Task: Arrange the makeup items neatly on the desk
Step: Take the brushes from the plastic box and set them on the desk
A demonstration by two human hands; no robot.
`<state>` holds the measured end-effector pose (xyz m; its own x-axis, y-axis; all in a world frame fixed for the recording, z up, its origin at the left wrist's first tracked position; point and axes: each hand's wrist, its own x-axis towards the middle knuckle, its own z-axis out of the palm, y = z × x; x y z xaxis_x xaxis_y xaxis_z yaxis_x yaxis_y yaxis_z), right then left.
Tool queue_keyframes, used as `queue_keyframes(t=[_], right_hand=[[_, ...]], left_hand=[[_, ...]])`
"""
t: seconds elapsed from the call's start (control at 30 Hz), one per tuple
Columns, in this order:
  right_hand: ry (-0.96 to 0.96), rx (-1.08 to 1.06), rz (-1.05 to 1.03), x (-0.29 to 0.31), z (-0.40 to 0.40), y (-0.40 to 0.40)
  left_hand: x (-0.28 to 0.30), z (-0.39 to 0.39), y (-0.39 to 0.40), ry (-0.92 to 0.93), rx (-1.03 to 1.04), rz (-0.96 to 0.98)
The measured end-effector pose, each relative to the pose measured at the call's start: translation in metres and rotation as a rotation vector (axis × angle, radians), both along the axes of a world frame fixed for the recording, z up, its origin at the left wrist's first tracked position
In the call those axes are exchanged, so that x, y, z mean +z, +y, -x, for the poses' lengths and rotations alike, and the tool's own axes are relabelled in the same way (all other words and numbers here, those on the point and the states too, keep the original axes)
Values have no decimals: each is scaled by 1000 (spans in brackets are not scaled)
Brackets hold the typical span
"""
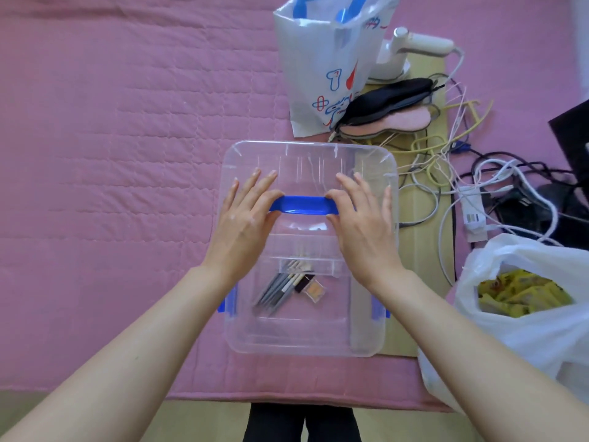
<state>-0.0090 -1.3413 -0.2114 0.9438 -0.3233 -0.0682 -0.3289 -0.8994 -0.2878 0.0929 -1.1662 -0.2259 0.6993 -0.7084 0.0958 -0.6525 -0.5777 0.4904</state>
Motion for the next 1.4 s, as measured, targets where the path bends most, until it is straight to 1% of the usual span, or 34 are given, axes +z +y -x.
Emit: queue_keyframes(t=[0.2, 0.4, 0.47, 0.63, 0.8, 0.9, 1.13, 1.4], right_hand=[[1, -26, 42, -18, -48, -24], [39, -34, 41, -57, -80, -42], [78, -38, 43, -71, -88, -46], [239, 28, 50, -108, -92, -50], [297, 14, -24, -134, -84, -50], [331, 13, -43, -143, -84, -52], [378, 46, -4, -155, -80, -59], [400, 67, -24, -148, -79, -57]], left_hand=[[-11, -48, -30, -4, 1, -41], [-47, -76, -52, -30, 7, -133], [-62, -82, -56, -26, 13, -155], [-102, -83, -56, 17, -20, -235], [-131, -80, -58, 47, -85, -306], [-141, -81, -62, 66, -76, -345], [-155, -82, -70, 106, -67, -425], [-149, -85, -65, 211, -72, -474]])
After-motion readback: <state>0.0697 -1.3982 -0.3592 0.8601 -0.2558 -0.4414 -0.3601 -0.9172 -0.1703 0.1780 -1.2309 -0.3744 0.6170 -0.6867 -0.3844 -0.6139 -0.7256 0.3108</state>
